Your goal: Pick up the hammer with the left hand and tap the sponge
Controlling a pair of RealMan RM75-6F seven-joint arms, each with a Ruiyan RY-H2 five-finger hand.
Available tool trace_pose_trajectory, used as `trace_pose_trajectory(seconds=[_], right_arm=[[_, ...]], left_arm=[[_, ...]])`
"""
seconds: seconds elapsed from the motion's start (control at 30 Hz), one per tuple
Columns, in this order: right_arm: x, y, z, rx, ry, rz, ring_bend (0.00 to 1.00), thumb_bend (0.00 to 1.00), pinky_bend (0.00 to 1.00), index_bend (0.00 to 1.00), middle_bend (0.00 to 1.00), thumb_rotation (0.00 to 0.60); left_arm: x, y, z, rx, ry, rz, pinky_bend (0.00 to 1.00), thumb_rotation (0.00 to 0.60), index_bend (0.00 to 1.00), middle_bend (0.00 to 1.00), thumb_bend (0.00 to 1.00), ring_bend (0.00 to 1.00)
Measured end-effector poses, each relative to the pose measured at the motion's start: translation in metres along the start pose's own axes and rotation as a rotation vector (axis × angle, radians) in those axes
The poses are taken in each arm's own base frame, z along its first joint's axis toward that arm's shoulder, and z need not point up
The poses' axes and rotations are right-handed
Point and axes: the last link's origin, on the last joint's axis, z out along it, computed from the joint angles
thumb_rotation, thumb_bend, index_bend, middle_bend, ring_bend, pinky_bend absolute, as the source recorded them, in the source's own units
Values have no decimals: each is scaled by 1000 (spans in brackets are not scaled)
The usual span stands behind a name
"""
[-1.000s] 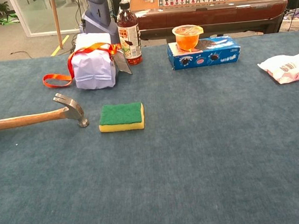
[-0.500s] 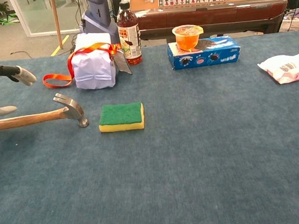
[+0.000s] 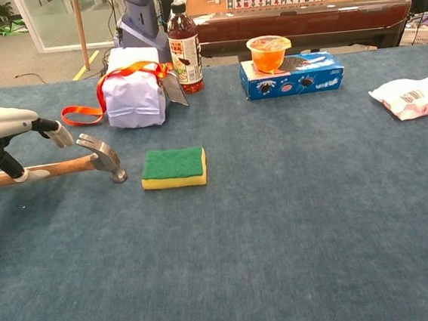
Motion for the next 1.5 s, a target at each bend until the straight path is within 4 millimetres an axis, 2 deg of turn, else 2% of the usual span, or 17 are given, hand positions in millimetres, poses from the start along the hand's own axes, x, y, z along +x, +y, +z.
trace_pose_trajectory(seconds=[0.17, 0.5, 0.9, 1.5], right_arm=[[0, 3, -3, -10, -1, 1, 231, 191, 306, 166, 332, 600], [-1, 7, -6, -25, -4, 2, 231, 191, 306, 166, 332, 600], [-1, 7, -6, -29, -4, 1, 231, 191, 306, 166, 332, 600], [0, 9, -7, -39, -3, 1, 230, 191, 305, 166, 332, 600]], left_arm=[[-3, 6, 6, 1, -5, -5, 37, 600, 266, 266, 295, 153], [-8, 5, 15, 26, -20, -6, 37, 600, 296, 328, 295, 168], [-11, 8, 18, 21, -31, 5, 37, 600, 345, 385, 294, 214], [-12, 13, 21, 6, -52, 18, 37, 600, 372, 412, 335, 234]])
